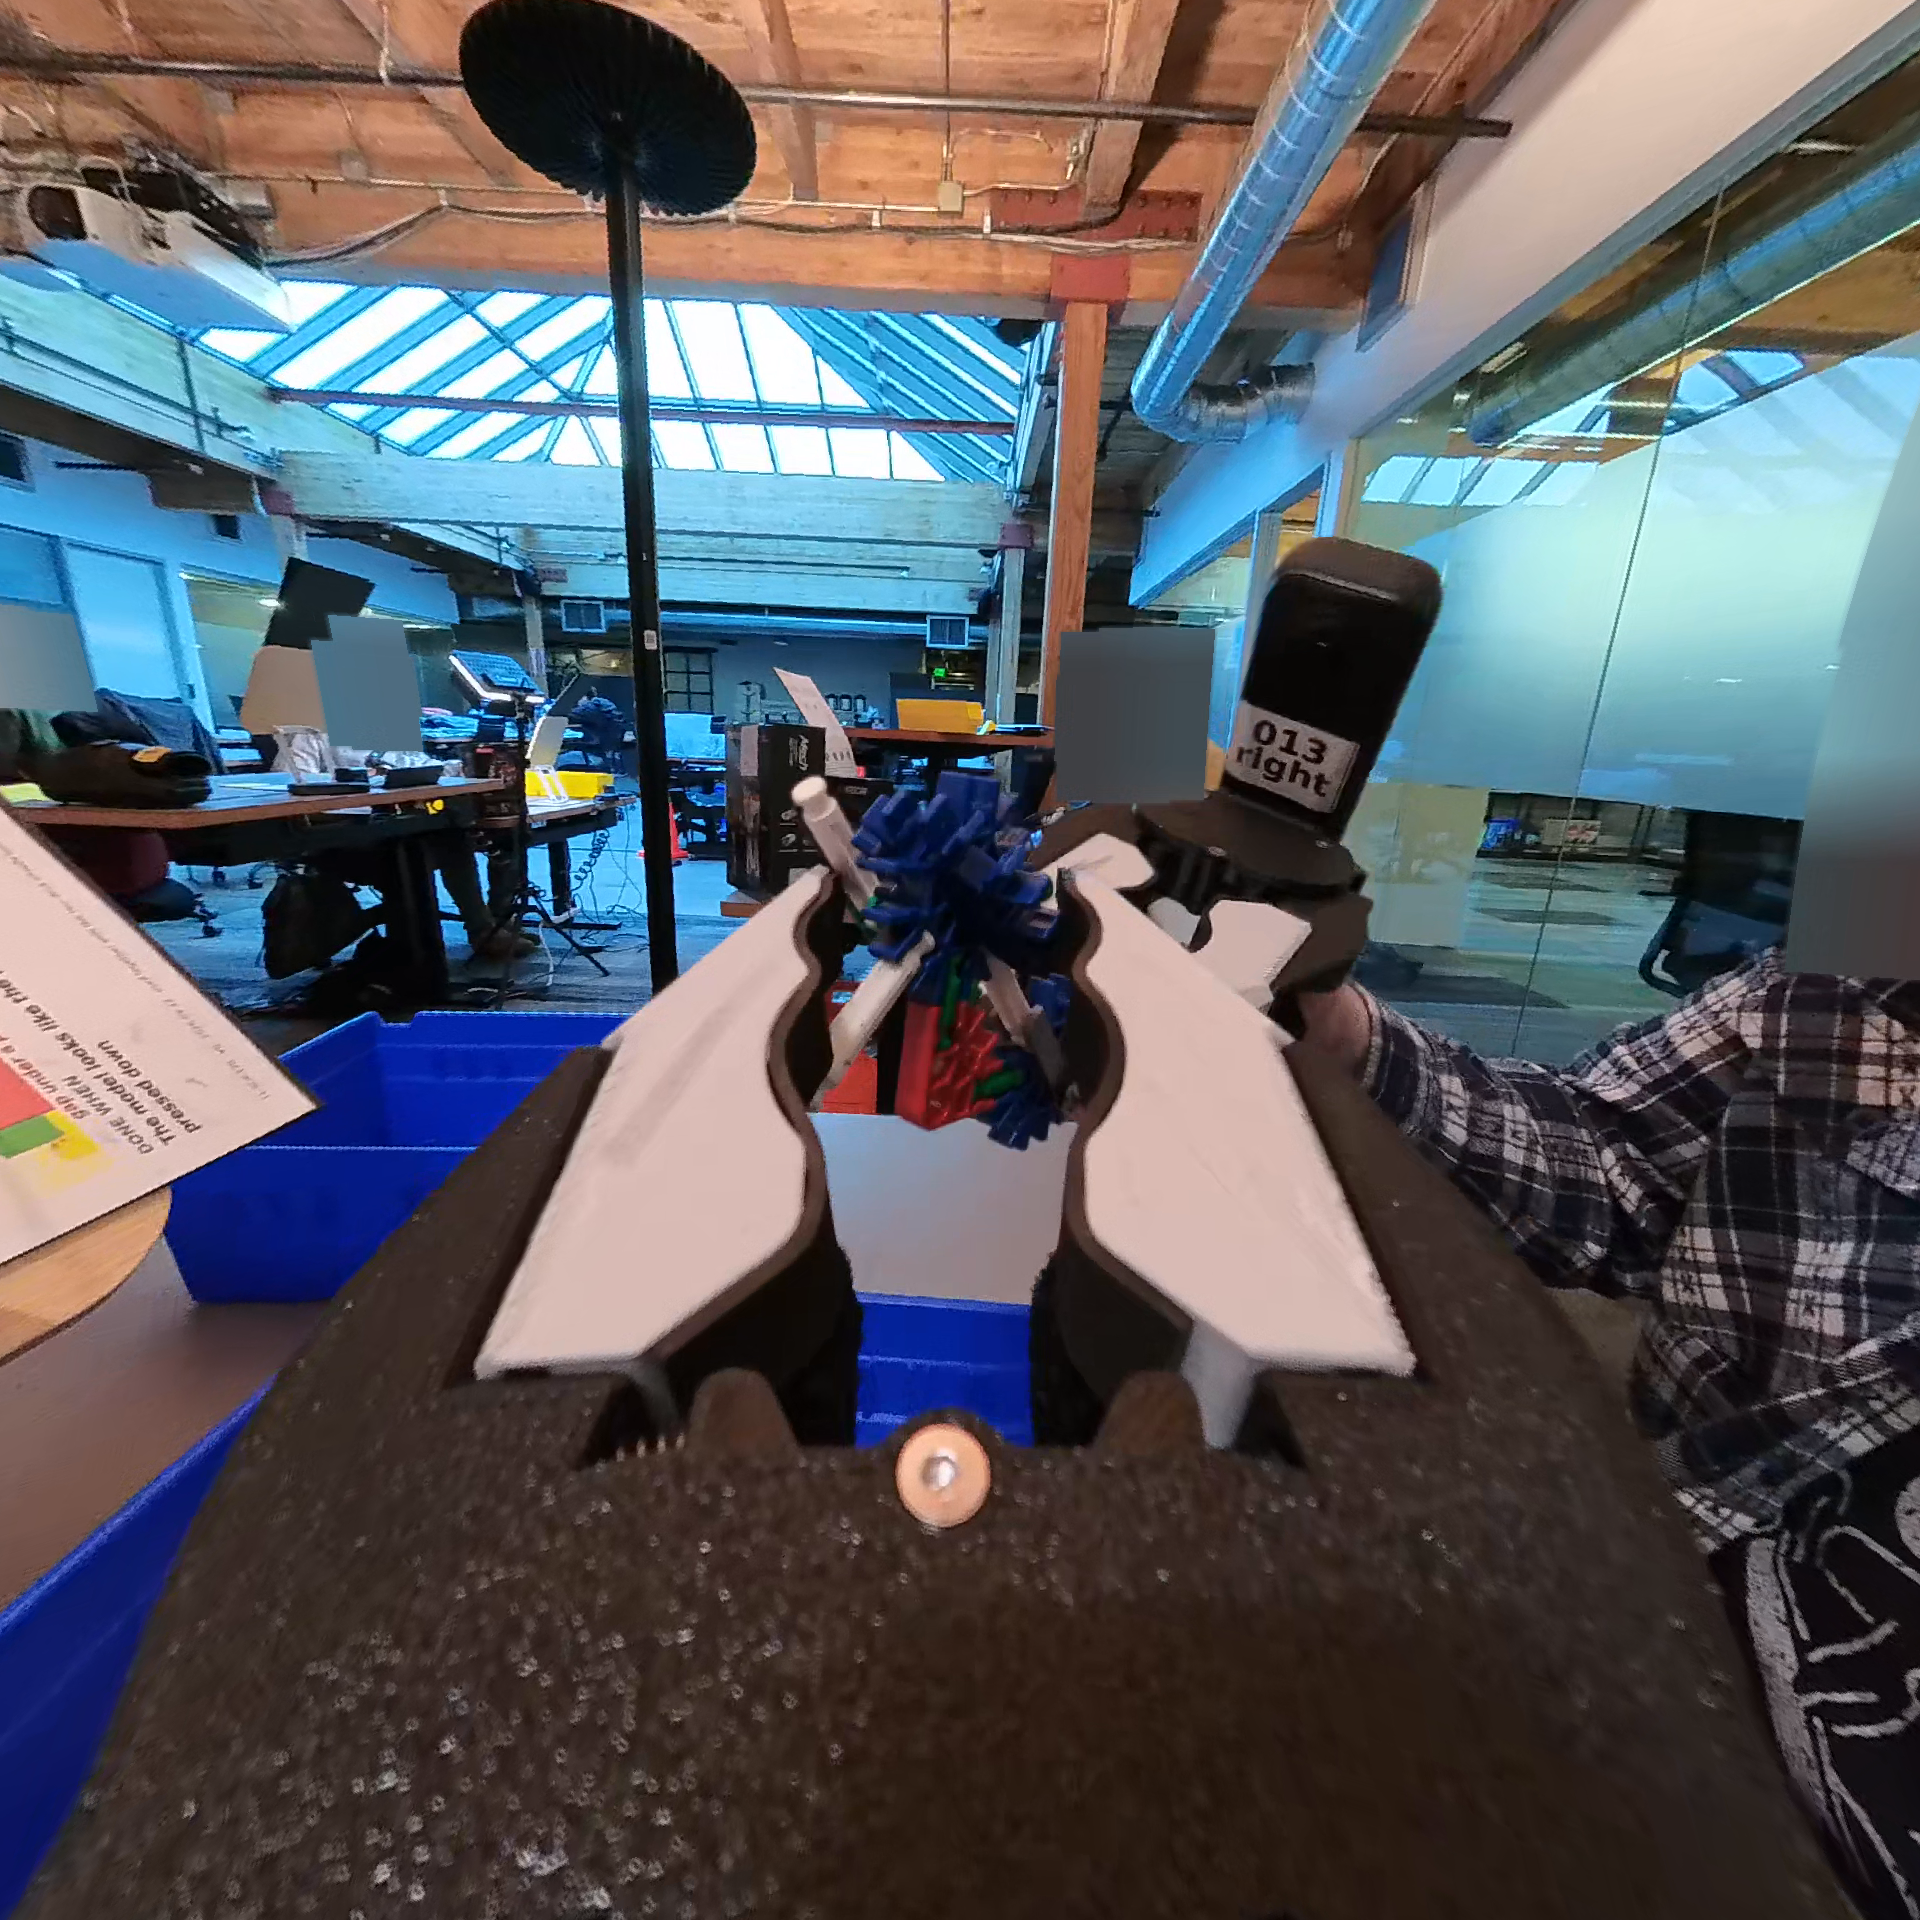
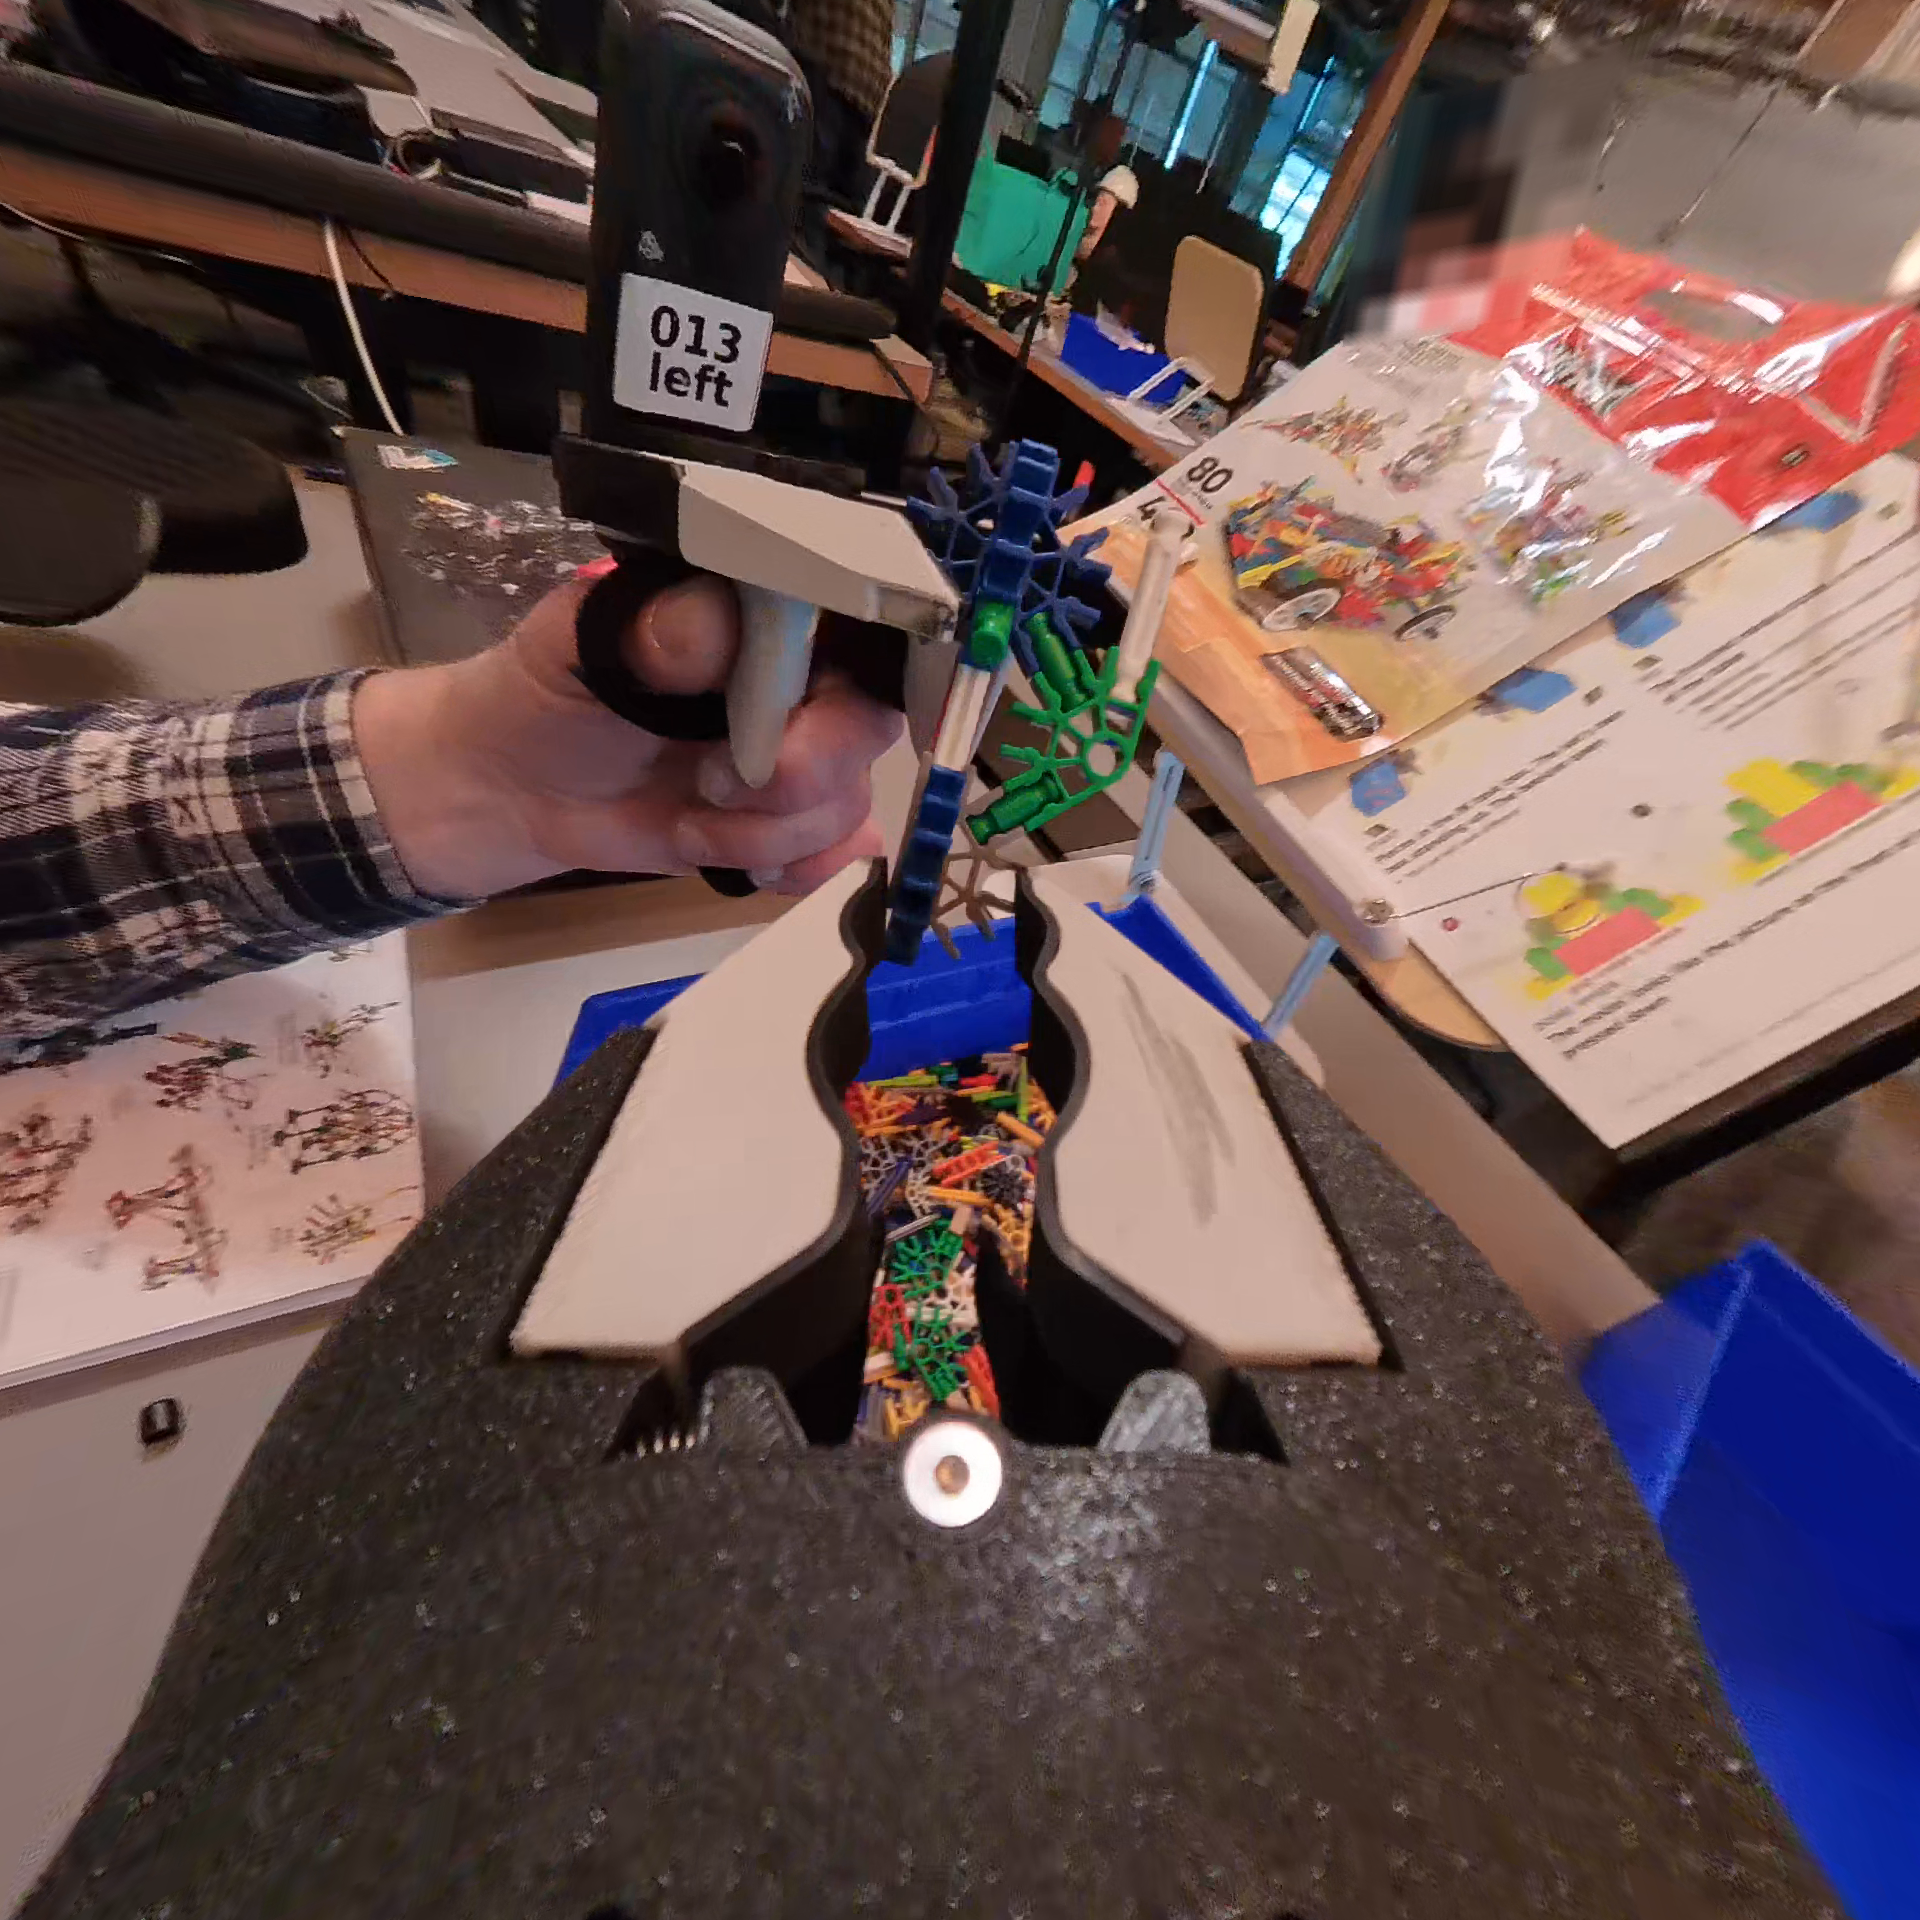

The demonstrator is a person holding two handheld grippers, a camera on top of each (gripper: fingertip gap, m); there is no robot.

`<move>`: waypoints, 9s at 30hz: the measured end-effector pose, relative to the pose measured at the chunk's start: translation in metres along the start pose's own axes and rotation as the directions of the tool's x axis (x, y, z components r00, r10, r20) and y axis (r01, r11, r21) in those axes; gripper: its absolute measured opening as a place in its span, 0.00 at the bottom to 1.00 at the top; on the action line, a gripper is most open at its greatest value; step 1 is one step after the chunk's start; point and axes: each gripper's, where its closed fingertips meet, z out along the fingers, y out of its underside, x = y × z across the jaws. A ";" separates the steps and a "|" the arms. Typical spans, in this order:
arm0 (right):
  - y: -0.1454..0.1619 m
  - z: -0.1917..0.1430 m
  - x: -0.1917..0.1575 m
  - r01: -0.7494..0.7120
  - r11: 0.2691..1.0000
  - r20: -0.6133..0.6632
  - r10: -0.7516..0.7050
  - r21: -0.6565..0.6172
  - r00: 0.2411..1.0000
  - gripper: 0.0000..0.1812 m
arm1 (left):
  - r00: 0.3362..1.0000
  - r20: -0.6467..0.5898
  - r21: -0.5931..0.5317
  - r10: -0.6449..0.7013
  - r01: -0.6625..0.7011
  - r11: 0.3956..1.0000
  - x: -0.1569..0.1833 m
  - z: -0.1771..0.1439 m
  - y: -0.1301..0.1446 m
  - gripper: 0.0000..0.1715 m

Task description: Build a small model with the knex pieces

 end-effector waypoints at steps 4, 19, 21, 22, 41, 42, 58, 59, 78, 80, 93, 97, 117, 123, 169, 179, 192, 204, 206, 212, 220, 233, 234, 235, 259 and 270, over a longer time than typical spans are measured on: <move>-0.005 -0.005 0.007 0.040 0.999 -0.061 -0.038 0.017 0.997 0.12 | 1.000 0.020 -0.008 0.006 -0.006 1.000 -0.004 -0.001 0.000 0.23; 0.002 -0.010 0.031 0.512 0.814 -0.429 -0.580 -0.275 0.693 0.12 | 0.983 0.154 -0.056 0.105 -0.097 0.994 -0.011 0.007 0.001 0.26; 0.000 -0.011 0.032 0.539 0.788 -0.453 -0.614 -0.299 0.646 0.13 | 0.981 0.173 -0.059 0.085 -0.076 0.995 -0.016 0.005 0.001 0.23; -0.001 -0.013 0.033 0.553 0.772 -0.465 -0.633 -0.314 0.619 0.13 | 0.980 0.180 -0.063 0.079 -0.068 0.996 -0.018 0.004 0.002 0.23; -0.019 -0.022 0.007 0.238 0.970 -0.126 -0.231 0.045 0.965 0.11 | 0.992 0.097 -0.007 0.085 -0.085 0.996 -0.002 0.003 -0.009 0.22; -0.022 -0.022 0.012 0.163 0.984 -0.112 -0.154 0.074 0.982 0.12 | 0.992 0.088 -0.018 0.092 -0.091 0.996 0.001 0.004 -0.007 0.22; -0.035 -0.023 0.010 0.047 0.989 -0.043 -0.042 0.144 0.998 0.02 | 0.997 0.001 -0.005 0.081 -0.081 0.997 0.018 0.009 -0.010 0.23; -0.034 -0.024 0.013 0.081 0.989 -0.090 -0.069 0.127 0.993 0.02 | 0.997 0.021 -0.008 0.081 -0.081 0.997 0.014 0.008 -0.011 0.24; -0.027 -0.031 0.032 0.284 0.958 -0.413 -0.243 0.038 0.878 0.03 | 0.993 0.115 -0.134 -0.005 0.021 0.991 0.001 0.025 0.018 0.11; -0.028 -0.031 0.031 0.288 0.956 -0.415 -0.244 0.046 0.876 0.03 | 0.993 0.120 -0.141 0.016 0.001 0.990 0.000 0.025 0.019 0.07; -0.032 -0.030 0.033 0.234 0.968 -0.398 -0.182 0.086 0.899 0.03 | 0.982 0.162 -0.172 0.098 -0.070 0.983 0.000 0.030 0.021 0.05; -0.032 -0.030 0.031 0.250 0.965 -0.403 -0.198 0.078 0.893 0.03 | 0.983 0.164 -0.169 0.087 -0.059 0.984 -0.001 0.031 0.022 0.04; -0.020 -0.033 0.029 -0.049 0.996 -0.101 0.057 0.080 0.993 0.02 | 0.846 0.179 -0.409 0.503 -0.401 0.820 -0.001 0.034 0.036 0.03; -0.012 -0.031 0.026 -0.083 0.996 -0.020 0.084 0.036 0.996 0.02 | 0.765 0.145 -0.484 0.628 -0.499 0.719 -0.002 0.034 0.042 0.02; 0.020 -0.011 0.035 -0.165 0.986 0.058 0.167 -0.040 0.984 0.02 | 0.789 0.081 -0.581 0.609 -0.459 0.672 -0.017 0.027 0.083 0.02; 0.039 -0.013 0.028 -0.294 0.949 0.285 0.314 -0.112 0.906 0.02 | 0.757 -0.030 -0.631 0.652 -0.521 0.575 -0.011 0.023 0.102 0.01; 0.051 -0.017 0.018 -0.334 0.924 0.437 0.381 -0.184 0.815 0.03 | 0.745 -0.127 -0.644 0.655 -0.564 0.516 -0.002 0.020 0.115 0.01; 0.041 0.004 0.045 -0.182 0.982 0.065 0.185 -0.051 0.981 0.03 | 0.873 0.148 -0.517 0.464 -0.331 0.789 -0.036 0.018 0.094 0.04; 0.037 0.003 0.047 -0.222 0.974 0.065 0.224 -0.039 0.972 0.03 | 0.810 0.143 -0.551 0.569 -0.413 0.725 -0.036 0.019 0.091 0.05; 0.040 -0.003 0.045 -0.258 0.962 0.115 0.268 -0.092 0.957 0.03 | 0.679 0.069 -0.629 0.731 -0.539 0.560 -0.032 0.020 0.091 0.06; 0.048 -0.004 0.047 -0.260 0.957 0.081 0.271 -0.129 0.959 0.02 | 0.676 0.070 -0.631 0.733 -0.539 0.558 -0.029 0.021 0.088 0.20; 0.070 -0.004 0.019 -0.142 0.928 0.217 0.226 -0.344 0.950 0.02 | 0.568 -0.143 -0.732 0.810 -0.612 0.300 -0.026 0.015 0.120 0.29; 0.072 -0.004 0.018 -0.134 0.925 0.219 0.222 -0.356 0.950 0.02 | 0.560 -0.154 -0.730 0.814 -0.620 0.288 -0.026 0.014 0.121 0.28; 0.073 -0.004 0.018 -0.133 0.923 0.218 0.222 -0.360 0.950 0.02 | 0.555 -0.158 -0.728 0.817 -0.624 0.284 -0.027 0.014 0.122 0.28; 0.071 -0.001 0.028 0.034 0.956 0.057 -0.018 -0.291 0.998 0.02 | 0.784 0.028 -0.692 0.620 -0.433 0.578 -0.033 0.019 0.124 0.27; 0.079 0.006 0.033 0.059 0.950 0.021 -0.055 -0.306 0.998 0.02 | 0.877 0.090 -0.649 0.472 -0.309 0.696 -0.038 0.018 0.133 0.27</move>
